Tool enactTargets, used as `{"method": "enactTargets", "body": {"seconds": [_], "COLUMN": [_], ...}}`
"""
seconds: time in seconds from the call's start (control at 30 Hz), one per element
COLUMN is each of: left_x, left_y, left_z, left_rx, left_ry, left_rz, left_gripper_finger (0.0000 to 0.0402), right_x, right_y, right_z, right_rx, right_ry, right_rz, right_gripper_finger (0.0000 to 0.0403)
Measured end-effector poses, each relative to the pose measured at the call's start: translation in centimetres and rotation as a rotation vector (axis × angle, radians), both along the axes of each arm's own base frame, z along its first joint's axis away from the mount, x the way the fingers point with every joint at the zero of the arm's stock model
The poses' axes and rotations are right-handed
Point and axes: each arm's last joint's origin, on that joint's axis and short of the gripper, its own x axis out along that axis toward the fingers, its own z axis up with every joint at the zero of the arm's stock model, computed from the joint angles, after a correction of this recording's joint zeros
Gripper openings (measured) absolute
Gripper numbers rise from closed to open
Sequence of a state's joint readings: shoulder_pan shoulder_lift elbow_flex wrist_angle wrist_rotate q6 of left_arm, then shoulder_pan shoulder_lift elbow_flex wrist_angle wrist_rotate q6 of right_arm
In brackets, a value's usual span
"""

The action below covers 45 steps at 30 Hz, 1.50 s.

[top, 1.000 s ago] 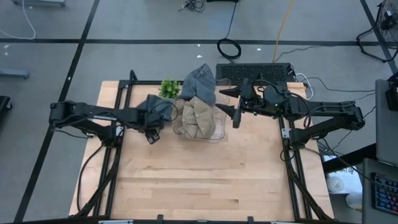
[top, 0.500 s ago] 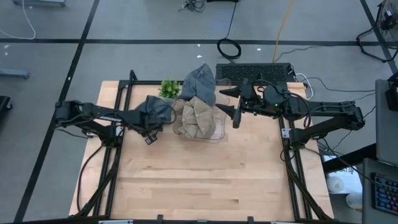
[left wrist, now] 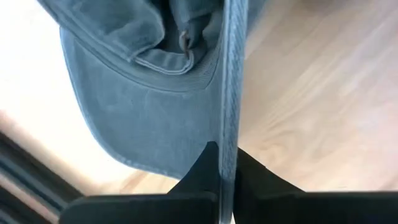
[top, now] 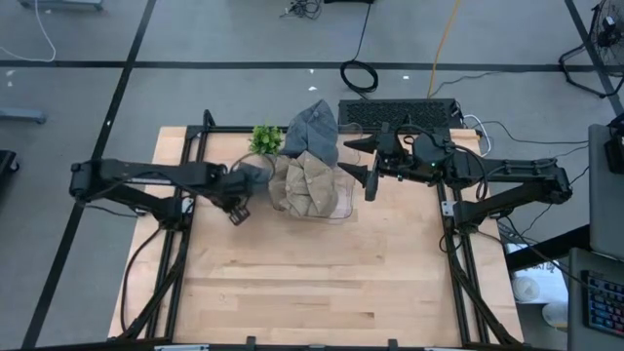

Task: Pick & Place hat
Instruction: Put the gray cap into the top transparent bin

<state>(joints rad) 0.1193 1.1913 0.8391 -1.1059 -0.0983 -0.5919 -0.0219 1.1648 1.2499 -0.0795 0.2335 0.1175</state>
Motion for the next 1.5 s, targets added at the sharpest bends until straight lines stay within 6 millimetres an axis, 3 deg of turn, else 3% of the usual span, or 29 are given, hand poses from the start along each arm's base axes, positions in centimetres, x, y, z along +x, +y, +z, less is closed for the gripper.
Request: {"method": "enactTargets", "body": {"seconds": [0.33,0.53,0.7,0.97,1.5], "left_x": [-0.6,-0.7,-1.6,-2.9,-1.0], "left_y": [-0.5,-1.0,-1.0,-1.0,-1.6], "left_z": [8.8,14.5,18.6,22.0,27.2], "left_rx": [0.017,0.048,0.085,0.153,0.228], "left_ry": [-0.239,-0.434,-0.578,-0.683,-1.221], "left_rz": [0.014,-0.067,-0.07,-0.097,-0.509], "left_gripper_finger": [0.0007,0.0007,0.0007,0.0007,0.0007], "right_x": [0.0,-0.1,-0.5,-0.9,-1.0], "right_y": [-0.2,-0.4,-0.4,-0.4,-0.8], "right_z": [-0.1,-0.1,1.1,2.1,2.6], "right_rx": [0.064,0.081,0.078,0.076,0.081], "right_ry": [-0.001,-0.008,-0.054,-0.083,-0.103], "right_rz": [-0.012,-0.019,-0.02,-0.017,0.059], "right_gripper_finger": [0.0272,0.0318,0.0353,0.0353,0.0354]}}
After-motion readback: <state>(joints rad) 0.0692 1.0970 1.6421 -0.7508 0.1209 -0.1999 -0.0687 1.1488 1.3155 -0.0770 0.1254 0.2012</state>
